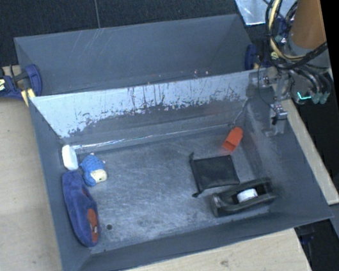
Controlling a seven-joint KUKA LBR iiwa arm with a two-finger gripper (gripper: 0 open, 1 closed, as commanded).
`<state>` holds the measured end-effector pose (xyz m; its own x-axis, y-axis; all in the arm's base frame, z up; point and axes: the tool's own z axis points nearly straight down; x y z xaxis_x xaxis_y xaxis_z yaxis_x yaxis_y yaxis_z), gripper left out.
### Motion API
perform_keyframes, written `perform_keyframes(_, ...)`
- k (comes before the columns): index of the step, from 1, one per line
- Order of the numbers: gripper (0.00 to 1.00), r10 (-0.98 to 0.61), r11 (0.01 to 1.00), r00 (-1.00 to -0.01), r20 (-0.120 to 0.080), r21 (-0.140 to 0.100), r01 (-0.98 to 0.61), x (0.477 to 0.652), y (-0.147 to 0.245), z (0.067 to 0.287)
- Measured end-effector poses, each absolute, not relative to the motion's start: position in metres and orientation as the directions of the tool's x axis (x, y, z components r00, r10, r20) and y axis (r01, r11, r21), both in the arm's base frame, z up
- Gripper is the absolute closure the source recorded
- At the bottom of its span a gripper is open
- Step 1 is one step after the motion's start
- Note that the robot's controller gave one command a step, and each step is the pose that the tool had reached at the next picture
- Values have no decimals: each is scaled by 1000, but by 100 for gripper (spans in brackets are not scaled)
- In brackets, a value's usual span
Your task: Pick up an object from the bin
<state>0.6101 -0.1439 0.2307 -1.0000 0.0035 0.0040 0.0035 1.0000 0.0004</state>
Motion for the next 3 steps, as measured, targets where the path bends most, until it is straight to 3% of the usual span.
perform_keyframes(1,0,-145,989,-989,3,3,-145,614,-100,86)
perform_keyframes(2,100,-146,989,-989,-4,-1,-146,616,-101,91)
perform_keyframes(3,0,-146,989,-989,-4,-1,-146,616,-101,91)
